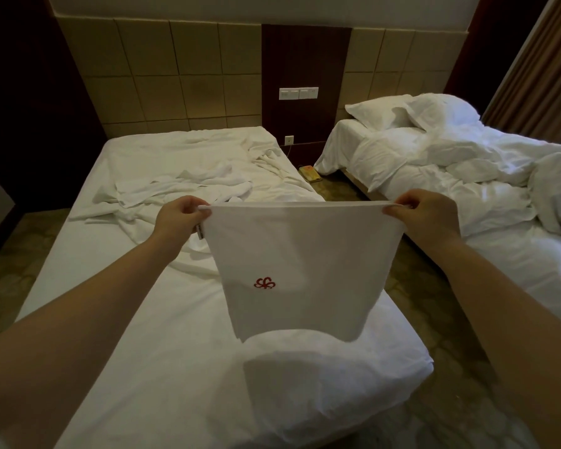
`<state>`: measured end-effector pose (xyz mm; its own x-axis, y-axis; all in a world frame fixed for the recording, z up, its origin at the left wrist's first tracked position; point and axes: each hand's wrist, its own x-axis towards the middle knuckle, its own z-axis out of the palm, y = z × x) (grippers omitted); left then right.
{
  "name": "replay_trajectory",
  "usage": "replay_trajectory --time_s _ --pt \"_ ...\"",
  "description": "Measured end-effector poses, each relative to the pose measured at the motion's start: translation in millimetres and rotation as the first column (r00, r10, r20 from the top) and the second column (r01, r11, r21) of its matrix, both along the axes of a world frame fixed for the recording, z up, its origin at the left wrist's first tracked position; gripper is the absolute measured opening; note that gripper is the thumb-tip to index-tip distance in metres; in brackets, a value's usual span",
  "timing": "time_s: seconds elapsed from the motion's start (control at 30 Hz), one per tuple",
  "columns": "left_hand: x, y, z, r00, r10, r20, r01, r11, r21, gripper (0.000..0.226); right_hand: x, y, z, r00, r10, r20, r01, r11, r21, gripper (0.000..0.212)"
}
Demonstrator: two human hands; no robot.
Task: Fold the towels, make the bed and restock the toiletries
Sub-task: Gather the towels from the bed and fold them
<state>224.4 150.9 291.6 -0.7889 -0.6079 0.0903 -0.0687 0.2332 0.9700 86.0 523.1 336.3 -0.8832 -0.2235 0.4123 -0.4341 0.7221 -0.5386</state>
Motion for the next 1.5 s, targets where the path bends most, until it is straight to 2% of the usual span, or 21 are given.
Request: replay_trajectory --time_s 0.17,0.33,0.47,0.63,0.8,0.87,1.03,1.13,1.2,1.27,1.37,1.5 --pt "-45.5 -5.4 -3.9 0.998 0.033 0.053 -0.032 0.999 -0.027 0.024 -56.2 3.7 -8.1 0.996 0.077 0.046 -0.081 0.991 0.105 0.019" --pt "-116.2 7.5 12.2 0.994 0.081 0.070 -0.081 0.997 0.004 0.021 -137.2 -0.7 -8.9 0.999 0.040 0.017 -0.042 0.996 0.075 0.018" --pt "-172.1 14.6 49.2 0.996 0.085 0.026 -0.085 0.996 -0.020 0.017 -189.5 2.8 17.1 0.999 0.035 -0.041 -0.033 0.999 0.039 0.020" --pt "-204.7 29.8 99.2 0.998 -0.017 -0.053 0.013 0.996 -0.085 0.021 -197.9 22.1 55.9 0.978 -0.011 -0.208 0.006 1.000 -0.026 0.024" --pt "-187.6 36.0 79.8 0.991 -0.127 -0.046 0.123 0.989 -0.086 0.036 -159.6 49.9 47.4 0.968 -0.029 -0.250 0.021 0.999 -0.035 0.026" --pt "-162.0 41.3 49.5 0.989 -0.149 -0.022 0.147 0.985 -0.096 0.025 -129.1 62.7 22.2 0.981 -0.027 -0.193 0.031 0.999 0.015 0.024" --pt "-63.6 49.3 -61.0 0.953 -0.253 0.169 0.247 0.967 0.054 0.041 -11.3 85.7 -82.8 0.983 -0.116 0.143 0.101 0.989 0.109 0.012" --pt "0.7 52.8 -126.8 0.890 -0.287 0.354 0.279 0.957 0.076 0.027 63.7 94.3 -155.8 0.900 -0.157 0.407 0.099 0.982 0.159 0.011" --pt "35.6 52.5 -163.0 0.832 -0.303 0.464 0.296 0.951 0.090 0.022 107.1 96.7 -196.7 0.807 -0.175 0.563 0.102 0.982 0.159 0.009" --pt "59.0 52.1 -188.7 0.780 -0.320 0.537 0.327 0.941 0.085 0.019 139.6 98.2 -227.2 0.710 -0.179 0.681 0.119 0.984 0.134 0.017" --pt "69.7 53.9 -206.9 0.750 -0.310 0.584 0.330 0.941 0.075 0.023 163.8 96.4 -247.6 0.618 -0.179 0.765 0.169 0.981 0.094 0.013" --pt "46.3 59.1 -211.6 0.784 -0.285 0.551 0.294 0.953 0.074 0.021 147.3 95.0 -259.6 0.619 -0.209 0.757 0.261 0.964 0.053 0.013"
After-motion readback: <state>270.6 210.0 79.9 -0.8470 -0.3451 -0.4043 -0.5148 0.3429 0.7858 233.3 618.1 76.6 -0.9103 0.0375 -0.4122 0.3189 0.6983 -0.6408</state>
